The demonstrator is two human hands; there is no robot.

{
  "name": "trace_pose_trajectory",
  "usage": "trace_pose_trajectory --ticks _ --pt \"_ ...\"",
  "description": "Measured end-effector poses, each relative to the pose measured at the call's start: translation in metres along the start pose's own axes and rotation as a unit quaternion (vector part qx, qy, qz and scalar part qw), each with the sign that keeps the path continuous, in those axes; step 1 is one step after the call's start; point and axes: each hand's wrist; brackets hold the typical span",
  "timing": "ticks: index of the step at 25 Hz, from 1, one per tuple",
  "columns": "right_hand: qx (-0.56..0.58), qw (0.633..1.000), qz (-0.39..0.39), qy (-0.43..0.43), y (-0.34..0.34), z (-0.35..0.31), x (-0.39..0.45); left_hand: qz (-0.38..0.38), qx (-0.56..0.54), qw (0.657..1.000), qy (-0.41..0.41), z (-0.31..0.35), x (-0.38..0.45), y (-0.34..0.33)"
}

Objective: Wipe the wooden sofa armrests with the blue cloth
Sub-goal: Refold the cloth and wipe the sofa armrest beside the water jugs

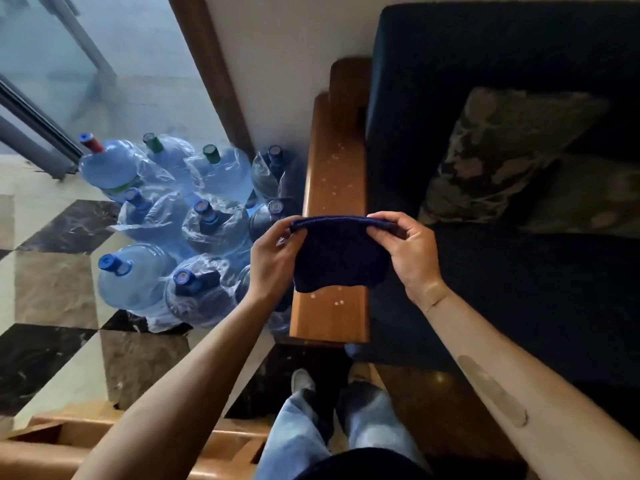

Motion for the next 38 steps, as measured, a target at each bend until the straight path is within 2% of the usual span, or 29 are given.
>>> trace_pose_trajectory --ticks 7,11,15,18,20,22,24,27,29,32,35,38 --pt "-0.046 0.982 -0.019 -0.181 -0.019 0.154 -0.039 -0.011 0.038 0.986 0.164 -0.151 -0.043 -0.012" --pt "-0.062 0.974 -0.016 -0.219 -0.027 0.207 -0.032 -0.017 0.089 0.978 0.187 -0.198 -0.035 -0.026" --pt "-0.169 0.971 -0.011 -0.168 -0.035 0.239 -0.005 -0.024 0.196 0.973 0.115 -0.229 -0.002 -0.041" --pt "-0.282 0.953 -0.023 -0.111 -0.04 0.252 -0.002 -0.026 0.335 0.94 0.061 -0.236 -0.006 -0.048" --pt "-0.31 0.948 -0.021 -0.075 -0.041 0.257 0.0 -0.025 0.433 0.899 -0.055 -0.241 -0.025 -0.056" --pt "-0.29 0.955 0.0 -0.06 -0.039 0.262 0.02 -0.122 0.514 0.831 -0.175 -0.252 -0.043 -0.069" --pt "-0.278 0.959 0.014 -0.052 -0.042 0.265 0.044 -0.208 0.561 0.773 -0.213 -0.262 -0.047 -0.078" --pt "-0.307 0.952 0.022 -0.001 -0.046 0.277 0.078 -0.242 0.581 0.746 -0.218 -0.263 -0.025 -0.09" --pt "-0.303 0.952 0.04 0.001 -0.04 0.28 0.096 -0.239 0.587 0.745 -0.207 -0.255 0.016 -0.102" --pt "-0.288 0.957 0.043 -0.015 -0.03 0.285 0.114 -0.183 0.593 0.765 -0.171 -0.239 0.125 -0.136" --pt "-0.315 0.948 0.02 0.027 -0.033 0.291 0.12 -0.145 0.594 0.784 -0.11 -0.225 0.219 -0.155" --pt "-0.377 0.922 0.013 0.086 -0.043 0.296 0.133 -0.106 0.581 0.803 -0.078 -0.233 0.21 -0.143"
Point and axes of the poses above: each hand's wrist, its own x-axis towards the middle knuckle, its own y-axis out of the back of the hand, z = x × y, and after that the axes turned 3 degrees about y, right-handed
